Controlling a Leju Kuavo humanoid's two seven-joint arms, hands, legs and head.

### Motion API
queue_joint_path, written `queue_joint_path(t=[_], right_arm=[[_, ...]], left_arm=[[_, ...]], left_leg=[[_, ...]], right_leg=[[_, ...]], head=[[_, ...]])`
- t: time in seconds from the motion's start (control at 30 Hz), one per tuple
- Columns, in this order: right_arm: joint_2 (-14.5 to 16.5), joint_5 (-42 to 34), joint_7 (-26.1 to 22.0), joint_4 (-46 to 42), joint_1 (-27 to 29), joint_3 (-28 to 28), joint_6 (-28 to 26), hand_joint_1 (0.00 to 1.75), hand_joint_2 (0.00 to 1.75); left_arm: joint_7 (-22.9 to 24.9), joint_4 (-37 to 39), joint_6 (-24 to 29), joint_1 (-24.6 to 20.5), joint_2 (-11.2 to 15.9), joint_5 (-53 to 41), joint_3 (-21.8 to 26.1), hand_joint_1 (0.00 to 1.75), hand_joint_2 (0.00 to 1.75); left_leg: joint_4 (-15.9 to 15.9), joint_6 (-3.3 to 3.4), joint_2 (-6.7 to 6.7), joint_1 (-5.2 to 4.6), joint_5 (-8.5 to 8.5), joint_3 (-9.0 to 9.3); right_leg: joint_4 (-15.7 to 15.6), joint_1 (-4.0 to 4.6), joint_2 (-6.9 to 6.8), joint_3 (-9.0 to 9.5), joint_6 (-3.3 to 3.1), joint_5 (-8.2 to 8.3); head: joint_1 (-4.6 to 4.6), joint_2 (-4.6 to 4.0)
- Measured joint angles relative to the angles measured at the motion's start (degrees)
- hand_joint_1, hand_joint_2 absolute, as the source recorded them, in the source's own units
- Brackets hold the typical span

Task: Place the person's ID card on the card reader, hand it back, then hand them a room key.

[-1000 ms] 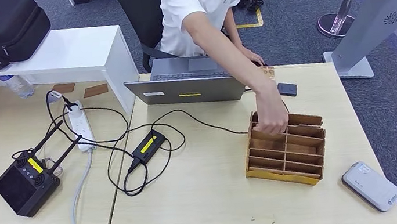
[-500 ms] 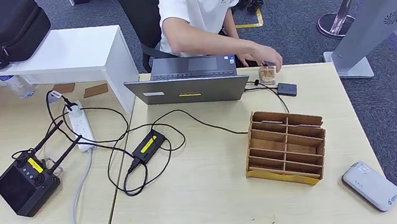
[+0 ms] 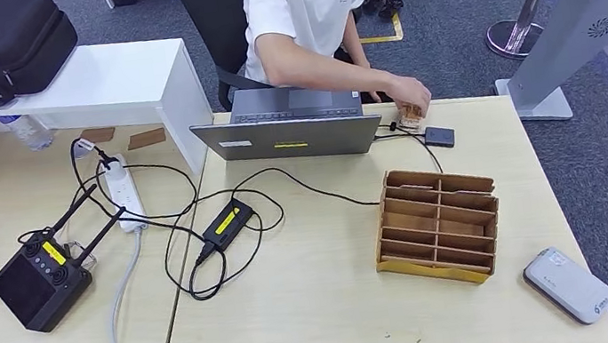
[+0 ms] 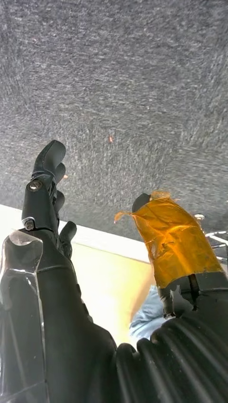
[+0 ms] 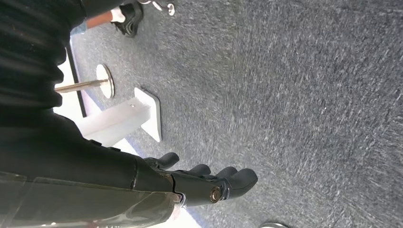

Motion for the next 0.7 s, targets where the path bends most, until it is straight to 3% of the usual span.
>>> queue_joint_path(t=[0.07,0.17,0.27,0.43,0.6,0.7], right_arm=[[0.0,-1.5,-1.6,0.2,-0.1,-0.2,6.2,0.0,1.75],[-0.3,-3.8,-4.4,0.5,-0.2,-1.0,21.6,0.0,1.75],[-0.9,-5.1,-5.4,0.6,-0.1,-1.8,31.2,0.0,1.75],[-1.2,-5.7,-5.2,0.6,0.0,-3.0,32.5,0.0,1.75],[-0.6,-7.2,-4.7,0.5,0.2,-4.4,21.9,0.0,1.75],[-0.4,-8.2,-4.8,0.4,0.3,-4.4,19.7,0.0,1.75]], left_arm=[[-1.3,0.2,-6.9,0.0,0.2,1.6,0.2,0.0,1.75],[-2.7,0.4,-22.8,-0.3,0.2,7.1,1.8,0.0,1.75],[-2.8,0.7,-28.0,-0.6,-0.6,10.1,4.4,0.0,1.75],[-3.1,0.8,-22.5,-0.7,-1.0,10.3,6.3,0.0,1.75],[-9.1,0.8,-1.2,-0.7,-0.7,11.1,7.5,0.0,1.75],[-10.9,0.8,-2.8,-0.4,0.8,12.3,7.3,0.0,1.75]], left_leg=[[0.0,0.0,0.0,0.0,0.0,0.0],[0.0,0.0,-0.01,-0.01,0.0,0.0],[0.0,0.0,0.03,-0.02,0.0,0.0],[0.0,0.0,0.09,-0.02,-0.01,0.01],[0.0,-0.01,0.1,0.0,-0.01,0.02],[0.0,-0.01,0.1,0.0,-0.01,0.02]], right_leg=[[0.0,0.0,0.0,0.0,0.0,0.0],[0.0,-0.01,0.0,0.0,0.0,0.0],[0.0,-0.01,0.03,0.01,0.0,0.0],[0.0,-0.01,0.07,-0.01,0.01,0.01],[0.0,0.02,0.09,-0.02,0.0,0.0],[0.0,0.03,0.08,-0.02,0.0,0.0]], head=[[-0.01,0.0],[-0.02,0.0],[0.01,0.0],[-0.01,0.0],[0.0,0.0],[-0.02,0.0]])
